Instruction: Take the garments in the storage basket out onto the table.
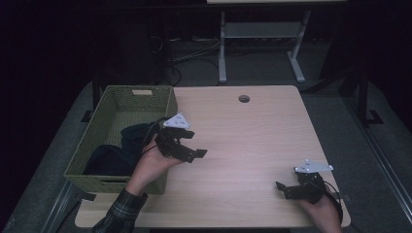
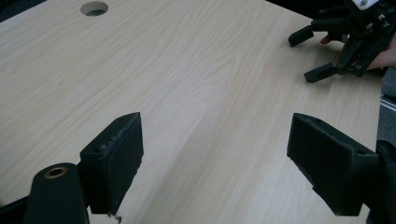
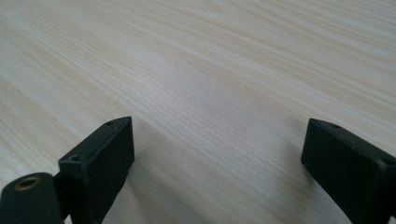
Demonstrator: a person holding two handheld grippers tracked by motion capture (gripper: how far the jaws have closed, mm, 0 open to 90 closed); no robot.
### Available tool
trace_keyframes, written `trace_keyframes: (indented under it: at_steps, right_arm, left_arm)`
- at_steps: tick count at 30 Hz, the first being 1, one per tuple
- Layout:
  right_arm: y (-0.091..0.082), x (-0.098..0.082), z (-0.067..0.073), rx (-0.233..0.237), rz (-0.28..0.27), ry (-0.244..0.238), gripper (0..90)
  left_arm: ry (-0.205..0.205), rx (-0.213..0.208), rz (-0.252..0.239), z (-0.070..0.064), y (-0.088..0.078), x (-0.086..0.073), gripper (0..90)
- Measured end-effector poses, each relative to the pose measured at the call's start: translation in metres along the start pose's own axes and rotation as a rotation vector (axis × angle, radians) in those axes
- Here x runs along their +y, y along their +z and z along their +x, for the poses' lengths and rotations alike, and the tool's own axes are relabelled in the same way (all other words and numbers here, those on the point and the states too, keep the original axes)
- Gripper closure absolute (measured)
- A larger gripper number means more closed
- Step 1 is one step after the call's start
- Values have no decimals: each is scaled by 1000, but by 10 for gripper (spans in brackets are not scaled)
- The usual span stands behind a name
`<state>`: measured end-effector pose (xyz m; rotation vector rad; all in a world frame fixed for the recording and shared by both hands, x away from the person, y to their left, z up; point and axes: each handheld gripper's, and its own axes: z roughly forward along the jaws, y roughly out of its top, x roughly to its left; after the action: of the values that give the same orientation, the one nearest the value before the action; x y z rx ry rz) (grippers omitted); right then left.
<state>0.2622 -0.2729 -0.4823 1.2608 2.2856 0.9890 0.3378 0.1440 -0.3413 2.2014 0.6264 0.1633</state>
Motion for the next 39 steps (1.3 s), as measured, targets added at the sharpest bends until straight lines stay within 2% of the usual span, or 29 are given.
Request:
trace_keyframes:
  at_steps: [8,18,28,39]
  right_arm:
    - [0,0,0,0,1,-1,92]
    - [0,0,0,0,1,-1,92]
    - [0,0,0,1,2,1,92]
    - [0,0,0,1,2,1,92]
  left_arm:
    - [-6,-3,18,7,-10,1,181]
    - [-12,36,21,20,-31,6,180]
    - [-27,108,40,36,-61,4,180]
    - [-65,172,59,52,-89,-10,181]
